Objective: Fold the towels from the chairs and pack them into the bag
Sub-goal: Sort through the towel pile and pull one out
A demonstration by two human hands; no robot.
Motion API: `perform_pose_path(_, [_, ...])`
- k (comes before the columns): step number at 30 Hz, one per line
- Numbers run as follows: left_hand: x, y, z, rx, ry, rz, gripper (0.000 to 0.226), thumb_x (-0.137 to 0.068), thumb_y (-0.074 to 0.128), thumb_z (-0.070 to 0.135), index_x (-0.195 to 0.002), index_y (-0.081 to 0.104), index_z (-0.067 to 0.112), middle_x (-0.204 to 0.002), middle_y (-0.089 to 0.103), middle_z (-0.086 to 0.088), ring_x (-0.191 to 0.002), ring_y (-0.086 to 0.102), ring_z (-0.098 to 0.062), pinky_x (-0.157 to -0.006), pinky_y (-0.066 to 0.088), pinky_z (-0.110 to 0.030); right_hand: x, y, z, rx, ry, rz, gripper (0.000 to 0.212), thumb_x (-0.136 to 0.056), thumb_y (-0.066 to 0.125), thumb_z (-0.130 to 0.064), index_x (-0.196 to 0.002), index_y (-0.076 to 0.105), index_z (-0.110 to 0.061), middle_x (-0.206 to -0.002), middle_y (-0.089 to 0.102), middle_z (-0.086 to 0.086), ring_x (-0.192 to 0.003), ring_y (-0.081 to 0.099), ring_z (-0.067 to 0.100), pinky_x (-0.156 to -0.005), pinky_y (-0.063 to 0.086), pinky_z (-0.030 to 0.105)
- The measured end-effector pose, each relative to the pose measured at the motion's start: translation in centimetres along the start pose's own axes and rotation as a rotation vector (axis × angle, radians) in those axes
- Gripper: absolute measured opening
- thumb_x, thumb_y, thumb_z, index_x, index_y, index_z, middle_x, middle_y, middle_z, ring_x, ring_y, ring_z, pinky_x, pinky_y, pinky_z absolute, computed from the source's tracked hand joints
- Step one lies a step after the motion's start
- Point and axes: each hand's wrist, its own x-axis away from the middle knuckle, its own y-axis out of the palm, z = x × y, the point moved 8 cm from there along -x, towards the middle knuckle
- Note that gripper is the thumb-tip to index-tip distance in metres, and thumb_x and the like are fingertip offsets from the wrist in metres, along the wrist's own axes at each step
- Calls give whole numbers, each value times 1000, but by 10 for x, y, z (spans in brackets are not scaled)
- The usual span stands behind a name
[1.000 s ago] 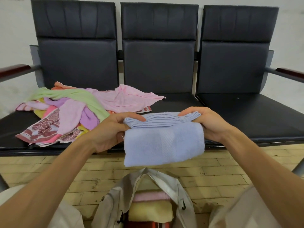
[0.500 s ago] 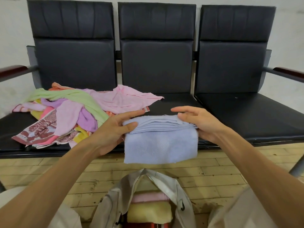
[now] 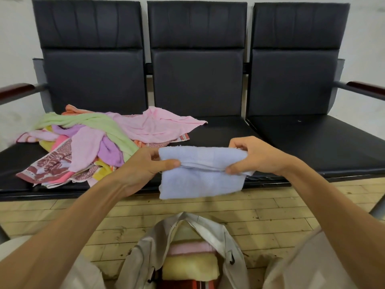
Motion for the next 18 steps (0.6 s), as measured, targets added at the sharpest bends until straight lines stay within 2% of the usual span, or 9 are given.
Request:
perform_pose_path(3, [0,3,7,-59,84,-38,42,-75,77,26,-110,61,10,-106,70,-7,-98,67,-17,-84,55,-34,3,-7,-6,-64,-91,54,30,-66,79,-20,-85,56,-13,-84,60,-4,-74,56,4,-62,47,20])
perform_pose_path(7, [-2,1,-4,-276,89,-23,15,-93,57,17,-106,50,16,-107,60,-8,-99,60,-17,-89,51,-44,2,3,-5,-92,-116,-12,29,-75,76,-4,-96,58,-15,-95,63,-3,-87,63,13,-71,53,26])
perform_pose_path(9, [-3,-2,-7,-315,96,-10,10,-96,53,15,-103,47,20,-107,57,-9,-99,58,-18,-91,49,-49,-2,10,-2,-101,-115,-26,30,-77,75,-2,-100,60,-13,-99,64,1,-91,64,17,-73,54,28])
perform_pose_path(11, [-4,-4,-3,-315,112,-2,10,-97,52,18,-104,45,18,-108,55,-11,-98,58,-20,-86,51,-50,-4,7,1,-194,-100,28,29,-78,75,-1,-102,63,-12,-102,66,4,-94,65,19,-75,55,29])
perform_pose_path(13, [-3,-4,1,-277,146,-1,16,-97,52,20,-109,43,14,-109,55,-11,-96,60,-19,-76,55,-44,-4,2,2,-346,-92,61,31,-79,75,1,-107,67,-10,-103,69,3,-95,68,17,-76,56,27])
perform_pose_path(15, [0,-3,11,-256,232,4,18,-96,52,18,-110,44,11,-100,57,-3,-87,59,-9,-67,53,-30,-3,1,0,-410,-102,45,33,-82,72,1,-112,66,-9,-106,70,4,-98,68,18,-78,58,30])
perform_pose_path(18, [5,-4,25,-219,338,34,14,-95,54,13,-108,48,12,-90,59,13,-83,57,-1,-67,49,-18,-1,2,-5,-391,-144,35,35,-84,69,0,-117,64,-8,-112,68,7,-103,67,23,-84,59,40])
